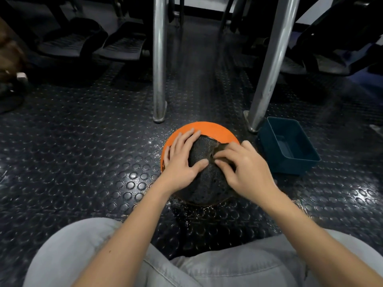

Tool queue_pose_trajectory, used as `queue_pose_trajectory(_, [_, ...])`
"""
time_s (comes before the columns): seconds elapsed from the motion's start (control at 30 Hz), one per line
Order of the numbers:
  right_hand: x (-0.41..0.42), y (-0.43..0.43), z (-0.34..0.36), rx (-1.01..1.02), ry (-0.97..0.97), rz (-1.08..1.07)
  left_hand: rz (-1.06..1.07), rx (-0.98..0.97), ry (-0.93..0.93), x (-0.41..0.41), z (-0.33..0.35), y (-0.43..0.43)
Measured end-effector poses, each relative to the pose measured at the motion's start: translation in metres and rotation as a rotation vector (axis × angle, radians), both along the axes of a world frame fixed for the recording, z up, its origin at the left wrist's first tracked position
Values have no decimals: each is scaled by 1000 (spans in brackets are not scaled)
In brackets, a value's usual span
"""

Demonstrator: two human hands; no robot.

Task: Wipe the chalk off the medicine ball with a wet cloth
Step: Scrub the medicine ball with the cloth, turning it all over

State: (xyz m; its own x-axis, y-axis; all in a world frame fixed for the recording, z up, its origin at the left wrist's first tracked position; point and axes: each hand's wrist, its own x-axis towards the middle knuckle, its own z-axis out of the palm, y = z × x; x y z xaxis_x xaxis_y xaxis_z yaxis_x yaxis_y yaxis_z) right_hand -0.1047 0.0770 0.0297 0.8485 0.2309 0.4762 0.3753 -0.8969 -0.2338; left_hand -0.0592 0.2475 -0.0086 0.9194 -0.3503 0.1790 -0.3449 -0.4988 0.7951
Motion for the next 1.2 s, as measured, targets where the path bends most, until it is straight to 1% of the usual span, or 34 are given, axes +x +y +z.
queue_pose_trajectory(0.07, [8,-6,6,-2,9,2,-14,-1,2,-1,1,0])
queue_pose_trajectory(0.17, [41,-21,11,47,45,-213,-42,-7,-9,-2,3,-2])
queue_pose_trajectory(0.23, [47,-25,9,117,66,-325,-46,16,-27,-4,1,-6])
queue_pose_trajectory(0.3, [33,-17,4,138,38,-301,1,47,-55,-8,-2,-11])
queue_pose_trajectory(0.4, [3,-7,-2,139,5,-156,91,138,-87,-10,-4,-15])
queue_pose_trajectory(0.43, [3,-10,-2,131,7,-155,130,174,-118,-11,-4,-14])
queue_pose_trajectory(0.5, [18,-22,-4,149,42,-256,212,216,-180,-14,-4,-12])
queue_pose_trajectory(0.57, [35,-33,-6,306,129,-331,302,203,-259,-16,-3,-10])
queue_pose_trajectory(0.63, [44,-33,-7,472,172,-330,380,94,-373,-14,-1,-7])
queue_pose_trajectory(0.67, [46,-31,-9,493,171,-328,410,18,-412,-10,0,-6])
queue_pose_trajectory(0.73, [45,-26,-13,484,172,-312,414,-99,-408,-3,2,-3])
queue_pose_trajectory(0.77, [44,-24,-12,481,179,-299,389,-114,-382,-1,2,-3])
queue_pose_trajectory(0.87, [39,-18,-3,440,204,-295,263,-13,-330,1,-4,-6])
queue_pose_trajectory(0.93, [29,-10,4,314,169,-265,260,14,-302,0,-6,-9])
queue_pose_trajectory(1.03, [-5,16,9,100,94,-57,348,-11,-245,4,-3,-8])
queue_pose_trajectory(1.1, [-17,24,4,45,60,39,357,-31,-205,9,-2,-5])
queue_pose_trajectory(1.13, [-12,20,3,46,39,41,355,-45,-204,10,-3,-3])
queue_pose_trajectory(1.2, [10,10,2,86,31,-64,370,-71,-208,9,-5,1])
